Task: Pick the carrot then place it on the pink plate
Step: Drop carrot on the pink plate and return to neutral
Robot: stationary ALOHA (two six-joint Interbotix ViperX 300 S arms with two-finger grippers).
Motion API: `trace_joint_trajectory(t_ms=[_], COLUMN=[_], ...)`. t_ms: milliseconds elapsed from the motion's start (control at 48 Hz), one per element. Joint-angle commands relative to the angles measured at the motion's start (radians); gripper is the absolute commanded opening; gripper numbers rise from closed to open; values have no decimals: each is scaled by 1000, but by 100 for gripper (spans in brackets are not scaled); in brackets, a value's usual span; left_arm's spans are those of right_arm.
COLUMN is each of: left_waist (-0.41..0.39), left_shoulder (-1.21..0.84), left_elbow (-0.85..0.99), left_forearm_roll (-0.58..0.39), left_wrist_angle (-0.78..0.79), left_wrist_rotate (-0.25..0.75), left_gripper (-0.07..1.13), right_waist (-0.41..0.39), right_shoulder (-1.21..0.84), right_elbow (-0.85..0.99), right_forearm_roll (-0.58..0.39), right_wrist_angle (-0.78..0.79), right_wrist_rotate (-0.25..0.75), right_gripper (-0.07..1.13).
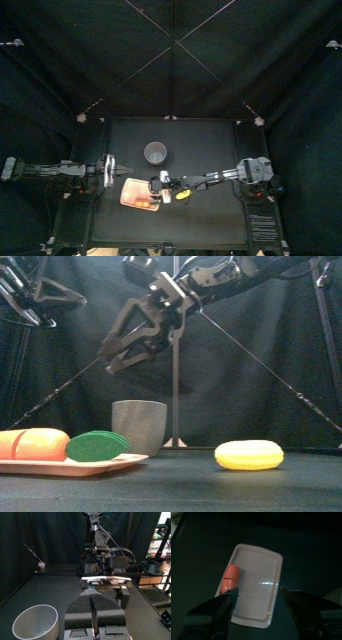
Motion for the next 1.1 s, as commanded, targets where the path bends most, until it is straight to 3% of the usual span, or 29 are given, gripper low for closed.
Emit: trace_joint_trajectory(t_ms=[21,333,1104], left_waist=[2,8,35], left_shoulder=[0,-6,-43], left_elbow=[-15,-17,-31], left_forearm_roll=[2,8,52], left_wrist_angle=[-5,-5,-5], left_wrist_rotate=[2,5,6], left_gripper=[-3,-3,-3], right_waist=[-48,-117,-109], right_shoulder=[-158,-462,-1100], right_elbow=[75,330,772], right_forearm_roll=[-3,-6,87], right_wrist_angle=[-49,-230,-402], right_wrist_rotate=[2,-2,3], right_gripper=[100,100,100])
